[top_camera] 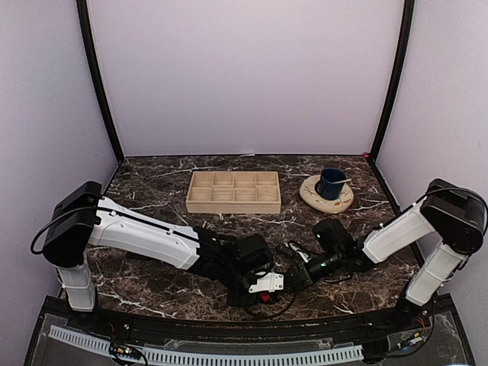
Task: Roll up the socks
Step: Pick up the sock from the center of the board.
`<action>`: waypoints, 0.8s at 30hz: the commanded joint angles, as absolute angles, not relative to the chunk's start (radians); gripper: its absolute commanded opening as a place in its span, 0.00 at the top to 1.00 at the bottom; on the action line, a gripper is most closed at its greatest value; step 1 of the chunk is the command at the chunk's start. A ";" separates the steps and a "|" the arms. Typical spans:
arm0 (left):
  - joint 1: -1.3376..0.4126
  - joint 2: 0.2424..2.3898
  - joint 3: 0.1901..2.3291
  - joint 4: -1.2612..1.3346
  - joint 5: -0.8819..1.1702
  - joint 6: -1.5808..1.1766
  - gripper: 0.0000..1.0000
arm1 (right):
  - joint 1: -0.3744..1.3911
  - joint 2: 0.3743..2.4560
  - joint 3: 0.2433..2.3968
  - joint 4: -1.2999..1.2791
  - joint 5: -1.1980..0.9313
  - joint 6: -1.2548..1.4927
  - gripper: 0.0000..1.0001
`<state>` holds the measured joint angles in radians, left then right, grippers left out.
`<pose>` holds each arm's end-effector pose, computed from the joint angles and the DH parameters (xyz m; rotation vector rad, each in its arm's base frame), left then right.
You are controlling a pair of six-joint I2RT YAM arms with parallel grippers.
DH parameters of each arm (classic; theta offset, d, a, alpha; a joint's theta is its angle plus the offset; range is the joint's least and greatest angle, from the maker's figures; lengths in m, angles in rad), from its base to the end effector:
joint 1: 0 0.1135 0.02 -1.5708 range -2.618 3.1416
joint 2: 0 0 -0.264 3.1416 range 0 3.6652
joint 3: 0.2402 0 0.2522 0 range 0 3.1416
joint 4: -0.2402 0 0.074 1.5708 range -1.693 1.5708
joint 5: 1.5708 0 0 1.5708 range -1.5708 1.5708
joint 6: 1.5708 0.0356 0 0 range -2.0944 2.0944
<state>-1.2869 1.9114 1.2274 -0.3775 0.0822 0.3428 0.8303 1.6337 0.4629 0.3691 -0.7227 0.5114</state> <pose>0.1062 -0.3746 0.1585 1.9801 1.8271 -0.4176 0.1562 0.2058 0.1024 -0.8077 2.5108 1.4278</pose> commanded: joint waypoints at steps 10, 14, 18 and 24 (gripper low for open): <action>-1.218 1.985 1.317 -0.655 0.341 0.331 1.00 | 0.783 1.540 0.357 0.378 -0.508 0.550 0.59; -1.188 2.015 1.349 -0.706 0.391 0.330 1.00 | 0.770 1.486 0.316 0.389 -0.446 0.554 0.59; -1.157 2.049 1.379 -0.740 0.451 0.331 1.00 | 0.768 1.405 0.272 0.389 -0.374 0.543 0.60; -1.100 2.098 1.412 -0.750 0.555 0.321 1.00 | 0.770 1.233 0.182 0.397 -0.276 0.525 0.61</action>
<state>-1.1320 2.0399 1.4086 -0.6468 0.4889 0.3321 0.7773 1.3231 0.2356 0.3988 -0.3786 0.5369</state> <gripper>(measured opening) 0.057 0.395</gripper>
